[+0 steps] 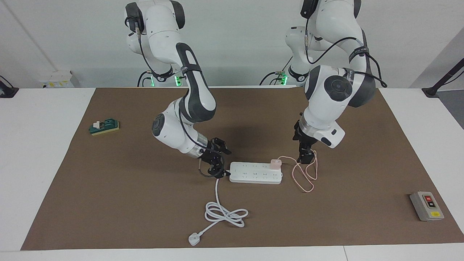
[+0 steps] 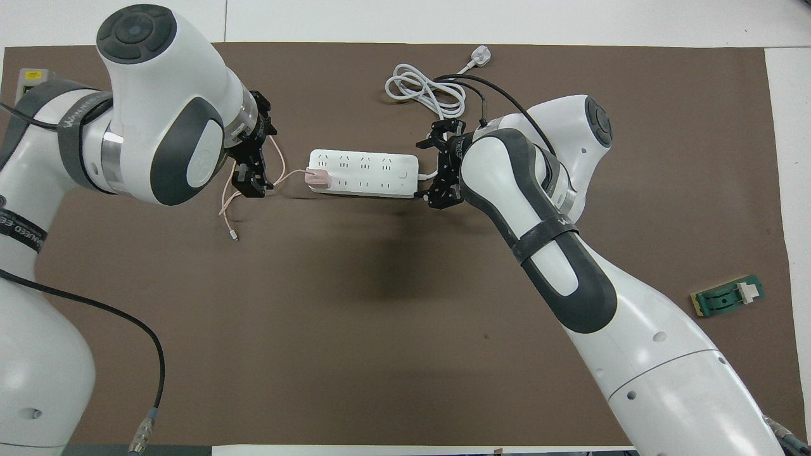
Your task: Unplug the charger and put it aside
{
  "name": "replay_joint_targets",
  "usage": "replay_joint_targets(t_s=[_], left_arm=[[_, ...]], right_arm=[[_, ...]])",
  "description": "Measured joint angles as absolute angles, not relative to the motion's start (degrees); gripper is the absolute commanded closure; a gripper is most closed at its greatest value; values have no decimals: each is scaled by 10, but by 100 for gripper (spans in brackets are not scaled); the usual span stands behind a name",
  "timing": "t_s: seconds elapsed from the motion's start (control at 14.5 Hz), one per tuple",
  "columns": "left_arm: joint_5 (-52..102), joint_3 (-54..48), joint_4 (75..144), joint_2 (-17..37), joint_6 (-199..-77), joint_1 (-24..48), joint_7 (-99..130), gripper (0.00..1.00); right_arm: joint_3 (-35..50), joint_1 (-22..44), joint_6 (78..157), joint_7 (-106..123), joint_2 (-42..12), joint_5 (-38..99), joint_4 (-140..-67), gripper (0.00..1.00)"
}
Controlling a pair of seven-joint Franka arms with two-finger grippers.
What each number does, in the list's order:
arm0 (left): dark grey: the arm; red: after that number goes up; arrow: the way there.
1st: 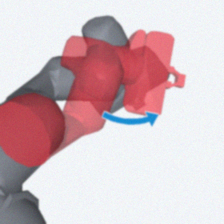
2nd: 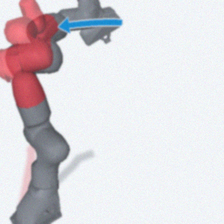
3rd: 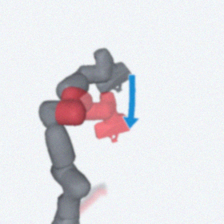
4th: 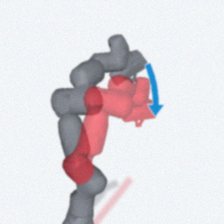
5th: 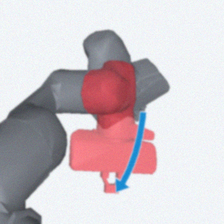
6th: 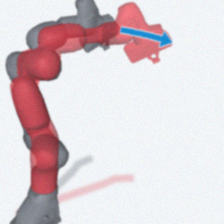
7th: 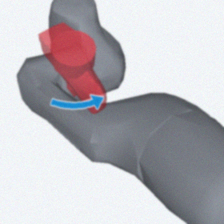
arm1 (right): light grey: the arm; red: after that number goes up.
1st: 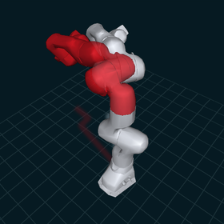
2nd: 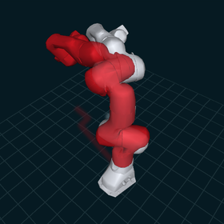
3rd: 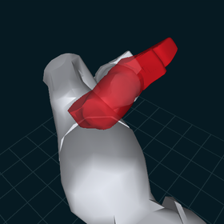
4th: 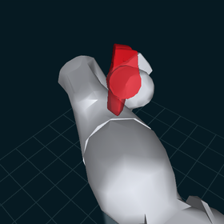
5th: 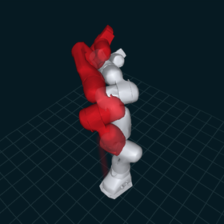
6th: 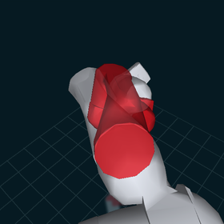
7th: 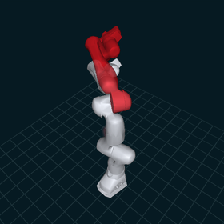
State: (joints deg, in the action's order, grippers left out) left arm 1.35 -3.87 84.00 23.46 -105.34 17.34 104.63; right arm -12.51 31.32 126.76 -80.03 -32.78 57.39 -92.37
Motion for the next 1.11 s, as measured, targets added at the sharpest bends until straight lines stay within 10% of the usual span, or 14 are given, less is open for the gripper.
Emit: replay_joint_targets(t_s=[1.11], left_arm=[[-13,-35,836,309,-1148,221,1096,0]], right_arm=[[-100,339,1341,-732,-385,586,-898,0]])
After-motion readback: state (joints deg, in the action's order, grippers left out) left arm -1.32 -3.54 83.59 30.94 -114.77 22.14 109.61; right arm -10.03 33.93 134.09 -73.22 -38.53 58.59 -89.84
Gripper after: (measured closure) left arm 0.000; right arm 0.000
